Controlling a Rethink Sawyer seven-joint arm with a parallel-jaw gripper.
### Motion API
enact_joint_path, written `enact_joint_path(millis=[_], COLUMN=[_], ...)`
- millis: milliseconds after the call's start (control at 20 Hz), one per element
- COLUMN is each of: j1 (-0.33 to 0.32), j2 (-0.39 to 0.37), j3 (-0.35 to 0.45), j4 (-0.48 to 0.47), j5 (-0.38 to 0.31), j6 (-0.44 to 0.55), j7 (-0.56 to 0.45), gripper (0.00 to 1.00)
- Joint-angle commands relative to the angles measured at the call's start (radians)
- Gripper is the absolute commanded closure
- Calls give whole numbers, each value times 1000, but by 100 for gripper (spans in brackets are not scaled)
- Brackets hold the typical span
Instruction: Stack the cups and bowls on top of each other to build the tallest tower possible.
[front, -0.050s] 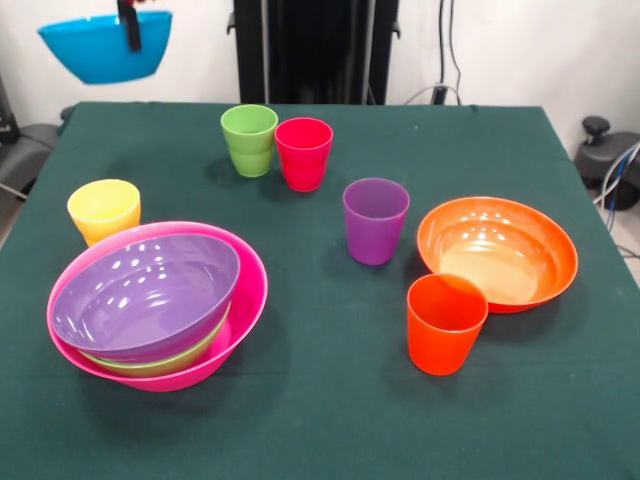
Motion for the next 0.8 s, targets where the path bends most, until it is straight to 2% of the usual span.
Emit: enact_joint_path(millis=[50, 300, 800], j1=[15, 52, 134], j2=[-84, -92, 20], j3=[129, 147, 154], j4=[46, -1, -189], j5=[59, 82, 36], j6=[141, 180, 242], j7=[-193, -160, -117], gripper=[100, 100, 100])
